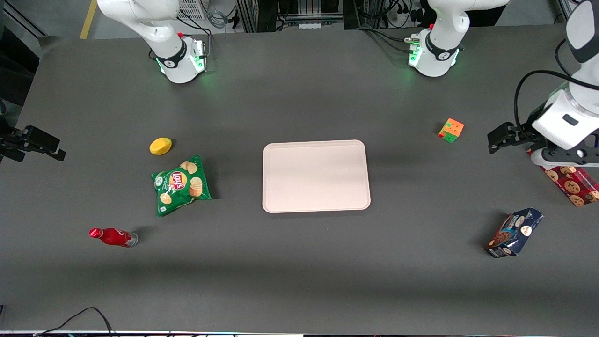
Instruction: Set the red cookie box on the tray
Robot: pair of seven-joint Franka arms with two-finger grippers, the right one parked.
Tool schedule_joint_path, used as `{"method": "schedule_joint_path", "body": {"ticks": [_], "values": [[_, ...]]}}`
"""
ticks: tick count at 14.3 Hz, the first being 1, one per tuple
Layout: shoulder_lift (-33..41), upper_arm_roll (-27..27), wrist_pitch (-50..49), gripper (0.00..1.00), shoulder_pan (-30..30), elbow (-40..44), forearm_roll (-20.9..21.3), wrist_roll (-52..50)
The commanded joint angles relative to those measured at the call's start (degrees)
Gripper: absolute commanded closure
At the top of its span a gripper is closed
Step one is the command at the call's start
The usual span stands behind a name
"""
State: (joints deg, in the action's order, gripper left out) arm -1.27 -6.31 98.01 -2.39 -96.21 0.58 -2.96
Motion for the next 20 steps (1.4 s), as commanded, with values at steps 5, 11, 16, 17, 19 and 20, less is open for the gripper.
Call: {"method": "schedule_joint_path", "body": {"ticks": [5,11,16,17,19,20], "values": [[-2.9,0.9,-1.7,0.0,-7.2,0.9,1.2,0.8],[-4.2,1.8,-2.7,0.0,-10.4,0.4,5.1,4.4],[-5.4,13.0,0.7,0.0,-10.7,-1.1,5.7,18.9],[-5.8,14.8,2.4,0.0,-10.9,-1.9,5.7,22.4],[-6.2,19.3,7.3,0.0,-10.9,-4.7,5.0,27.3],[-6.2,20.8,10.1,0.0,-10.9,-6.7,5.0,28.3]]}}
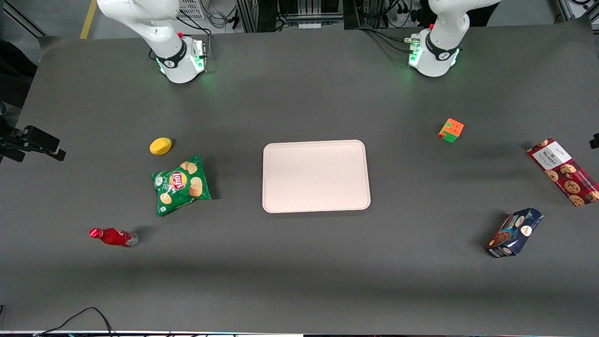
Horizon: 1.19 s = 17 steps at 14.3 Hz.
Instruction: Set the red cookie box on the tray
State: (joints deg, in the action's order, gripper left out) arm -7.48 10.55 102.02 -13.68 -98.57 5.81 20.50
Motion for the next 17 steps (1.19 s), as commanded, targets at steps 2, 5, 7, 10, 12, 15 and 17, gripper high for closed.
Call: {"method": "schedule_joint_path", "body": {"ticks": [2,5,7,10,12,15,17], "values": [[-0.7,5.8,10.4,0.0,-0.8,-7.8,-0.8,4.9],[-5.2,5.9,12.1,0.0,-3.9,-8.7,-4.1,4.9],[-8.5,5.9,16.9,0.0,-4.2,-9.2,-4.4,4.9],[-10.9,5.9,21.1,0.0,-6.2,-10.8,-4.6,4.9],[-11.1,5.9,27.0,0.0,-6.7,-14.6,-6.1,4.9],[-11.4,6.7,32.4,0.0,-7.0,-17.4,-8.4,4.4],[-11.8,7.2,32.4,0.0,-7.1,-17.8,-10.3,1.8]]}}
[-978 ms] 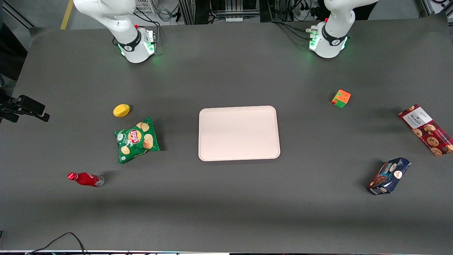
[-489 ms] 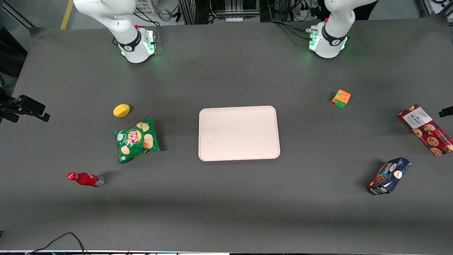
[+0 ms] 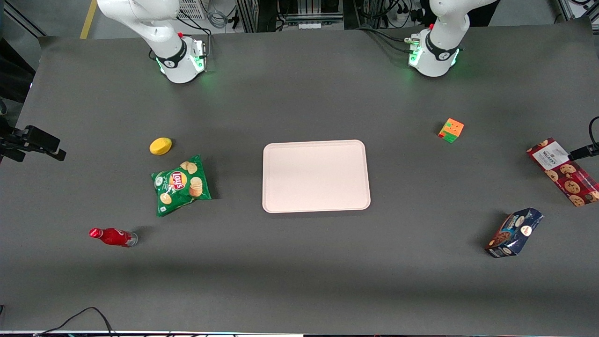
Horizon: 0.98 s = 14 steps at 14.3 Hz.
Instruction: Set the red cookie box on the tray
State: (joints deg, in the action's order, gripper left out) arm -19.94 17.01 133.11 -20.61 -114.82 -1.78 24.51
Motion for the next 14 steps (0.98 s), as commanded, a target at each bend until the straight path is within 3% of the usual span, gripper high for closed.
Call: {"method": "schedule_joint_path", "body": {"ticks": [1,5,12,14], "values": [[0.7,0.9,1.3,0.0,0.0,-1.5,-2.9,-4.8],[-1.2,0.8,4.2,0.0,0.7,-1.4,-3.2,-13.1],[-5.2,0.5,4.7,0.0,0.8,2.0,-3.7,-13.4],[-6.9,0.3,4.8,0.0,0.9,3.6,-5.5,-13.1]]}}
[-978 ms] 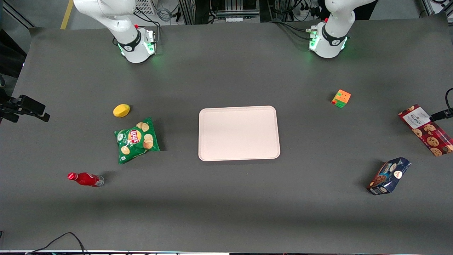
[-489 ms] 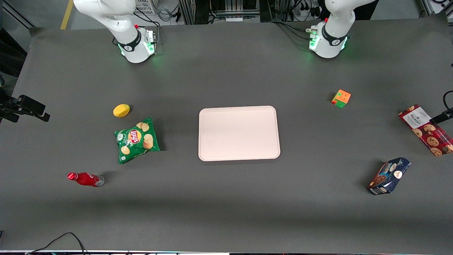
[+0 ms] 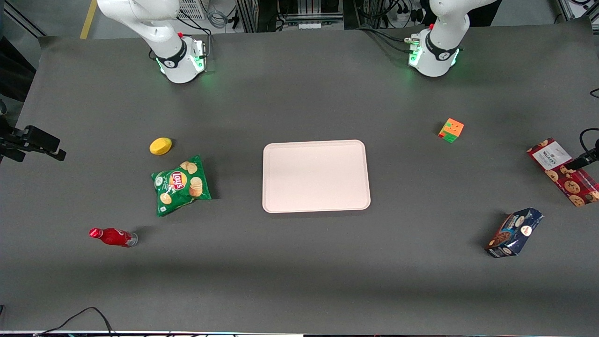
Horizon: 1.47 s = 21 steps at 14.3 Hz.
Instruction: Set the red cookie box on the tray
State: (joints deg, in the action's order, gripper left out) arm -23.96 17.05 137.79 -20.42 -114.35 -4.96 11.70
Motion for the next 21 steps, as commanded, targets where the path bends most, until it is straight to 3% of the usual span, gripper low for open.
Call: {"method": "schedule_joint_path", "body": {"ticks": [1,9,12,14,16,17,19,21], "values": [[-3.7,0.0,0.2,0.0,0.6,3.9,-2.5,-0.1],[-10.2,-1.3,3.8,0.0,0.5,7.0,-5.1,4.5],[-10.1,-1.3,3.2,0.05,0.6,7.1,-5.6,5.4],[-10.0,-1.3,2.7,0.21,0.6,7.0,-5.6,6.1],[-9.7,-1.3,2.7,0.47,0.6,7.1,-5.6,6.8],[-9.7,-1.3,2.6,0.51,0.6,7.0,-5.6,7.0],[-9.7,-1.3,2.7,0.73,0.7,7.0,-5.6,8.0],[-9.4,-1.3,2.7,0.81,1.1,7.0,-5.2,8.2]]}}
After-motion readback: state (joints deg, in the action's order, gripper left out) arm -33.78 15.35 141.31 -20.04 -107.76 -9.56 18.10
